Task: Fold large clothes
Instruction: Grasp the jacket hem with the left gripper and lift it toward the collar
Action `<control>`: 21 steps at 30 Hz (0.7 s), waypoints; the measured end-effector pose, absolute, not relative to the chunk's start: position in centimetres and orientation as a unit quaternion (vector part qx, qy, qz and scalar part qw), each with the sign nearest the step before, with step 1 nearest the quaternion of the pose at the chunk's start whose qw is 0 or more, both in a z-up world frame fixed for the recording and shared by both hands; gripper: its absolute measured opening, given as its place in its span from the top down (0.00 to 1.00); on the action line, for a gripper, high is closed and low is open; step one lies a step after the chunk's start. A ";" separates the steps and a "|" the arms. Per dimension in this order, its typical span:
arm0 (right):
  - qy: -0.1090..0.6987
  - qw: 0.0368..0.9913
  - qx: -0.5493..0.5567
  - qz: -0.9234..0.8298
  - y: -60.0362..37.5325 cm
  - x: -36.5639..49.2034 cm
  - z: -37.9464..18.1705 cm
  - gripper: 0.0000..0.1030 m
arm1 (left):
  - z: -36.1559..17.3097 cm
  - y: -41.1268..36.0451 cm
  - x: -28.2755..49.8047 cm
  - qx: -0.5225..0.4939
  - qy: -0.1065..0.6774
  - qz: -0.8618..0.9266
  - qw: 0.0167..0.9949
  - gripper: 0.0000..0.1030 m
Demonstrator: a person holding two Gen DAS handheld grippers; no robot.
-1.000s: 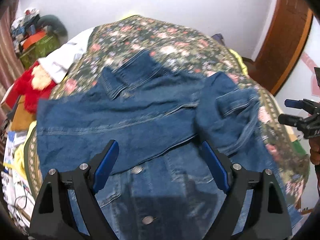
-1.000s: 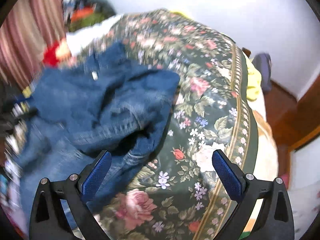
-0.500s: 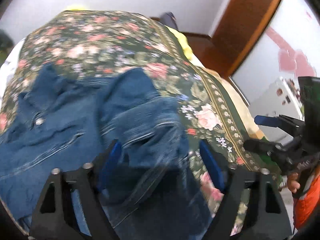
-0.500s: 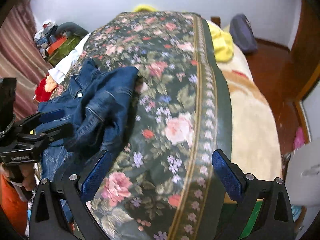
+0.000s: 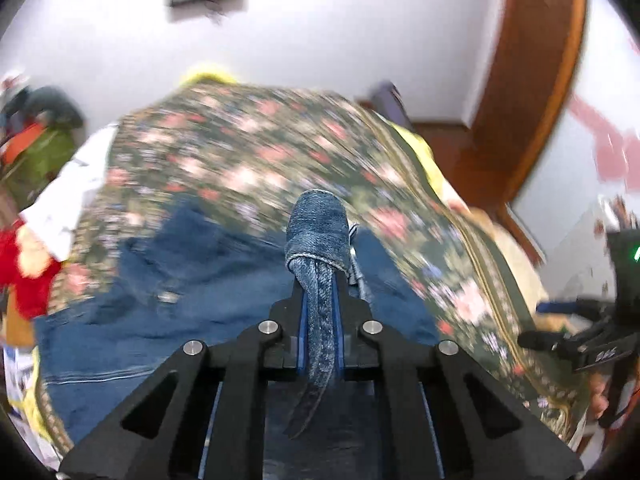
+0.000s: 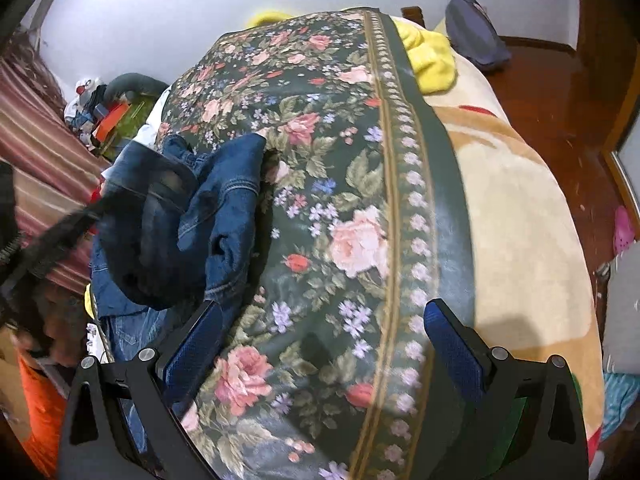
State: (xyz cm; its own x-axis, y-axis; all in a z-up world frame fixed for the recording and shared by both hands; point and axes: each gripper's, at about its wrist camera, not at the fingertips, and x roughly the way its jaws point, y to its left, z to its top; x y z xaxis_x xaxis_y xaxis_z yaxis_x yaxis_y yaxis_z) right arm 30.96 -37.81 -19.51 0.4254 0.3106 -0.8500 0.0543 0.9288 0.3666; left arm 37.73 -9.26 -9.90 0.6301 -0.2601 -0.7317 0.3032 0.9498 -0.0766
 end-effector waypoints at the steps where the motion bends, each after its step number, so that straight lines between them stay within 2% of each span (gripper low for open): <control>1: 0.530 0.827 0.171 0.081 -37.5 31.3 -19.4 0.03 | -9.4 -7.7 38.0 0.017 0.394 -0.143 0.908 0.90; 4: 0.529 0.828 0.162 0.092 -35.9 32.3 -19.3 0.03 | -8.4 -2.5 38.2 -0.002 0.376 -0.100 0.921 0.90; 8: 0.535 0.826 0.141 0.107 -32.9 34.1 -19.4 0.03 | -9.9 3.8 37.9 -0.019 0.377 -0.039 0.925 0.90; 14: 0.550 0.821 0.092 0.120 -28.1 36.4 -20.4 0.03 | -17.5 11.4 36.6 -0.036 0.435 0.038 0.899 0.90; 21: 0.572 0.809 0.069 0.117 -25.1 37.9 -22.1 0.03 | -25.0 16.4 33.4 -0.124 0.515 0.027 0.847 0.90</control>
